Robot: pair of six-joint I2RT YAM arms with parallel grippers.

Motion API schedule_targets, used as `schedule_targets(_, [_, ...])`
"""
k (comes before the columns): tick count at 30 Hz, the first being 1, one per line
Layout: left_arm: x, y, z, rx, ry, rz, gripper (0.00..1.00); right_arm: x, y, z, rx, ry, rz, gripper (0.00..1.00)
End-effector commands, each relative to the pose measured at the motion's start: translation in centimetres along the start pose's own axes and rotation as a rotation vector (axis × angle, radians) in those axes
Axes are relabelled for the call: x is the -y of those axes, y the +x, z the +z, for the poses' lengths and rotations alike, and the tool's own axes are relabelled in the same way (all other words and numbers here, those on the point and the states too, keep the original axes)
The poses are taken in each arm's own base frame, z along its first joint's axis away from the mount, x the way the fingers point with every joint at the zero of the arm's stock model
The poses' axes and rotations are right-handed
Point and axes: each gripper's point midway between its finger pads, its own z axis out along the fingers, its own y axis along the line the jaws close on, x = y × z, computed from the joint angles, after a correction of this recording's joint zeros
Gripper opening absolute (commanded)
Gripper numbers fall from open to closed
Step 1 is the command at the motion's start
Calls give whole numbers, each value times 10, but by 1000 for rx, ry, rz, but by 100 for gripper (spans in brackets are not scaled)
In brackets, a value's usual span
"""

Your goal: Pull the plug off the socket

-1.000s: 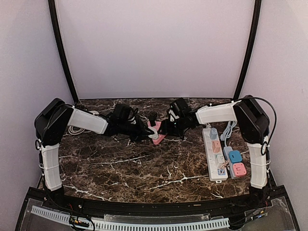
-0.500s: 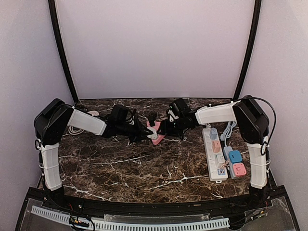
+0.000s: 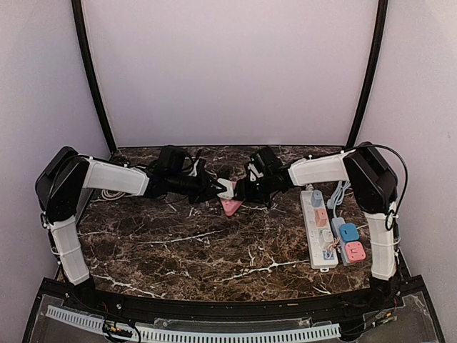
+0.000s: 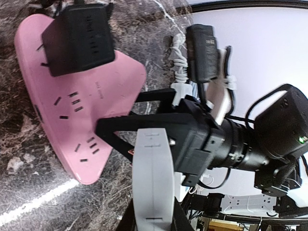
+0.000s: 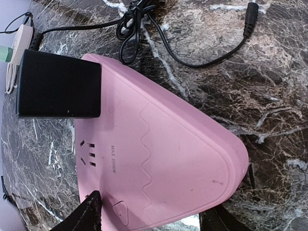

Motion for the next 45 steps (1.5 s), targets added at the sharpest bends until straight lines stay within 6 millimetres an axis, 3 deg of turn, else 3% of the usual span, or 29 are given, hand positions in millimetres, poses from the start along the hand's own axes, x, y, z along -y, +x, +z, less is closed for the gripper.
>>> schedule_targets(1, [27,4,-13,-9,44,87,0,54,49,22,-149,176,10,64])
schedule_targets(8, [21,5,-27,23,-15,89,0,34,29,0,-103,138,-10,65])
schedule_targets(17, [23,-13,-79,153,-183,196,0,-12,-16,-53,27,38,-71,67])
schedule_targets(20, [25,-30,-96,221,-296,258,0,-23,-26,-73,70,17,-92,68])
schedule_targets(21, [15,-27,-102,203,-361,268,0,-24,-28,-78,82,15,-100,69])
schedule_targets(22, [15,-38,-110,248,-419,282,0,-27,-31,-85,97,13,-109,69])
schedule_targets(23, [2,-34,-117,225,-499,281,0,-27,-34,-91,110,17,-114,70])
schedule_targets(26, [-10,-49,-144,295,-686,295,0,-28,-38,-106,142,35,-140,72])
schedule_targets(32, [-52,-41,-192,311,-1001,240,0,-24,-44,-128,190,79,-181,74])
schedule_targets(40, [-113,-15,-252,224,-1457,222,2,-22,-42,-127,183,63,-183,74])
schedule_targets(45, [-135,-19,-257,140,-1607,272,9,-20,-37,-121,164,56,-174,74])
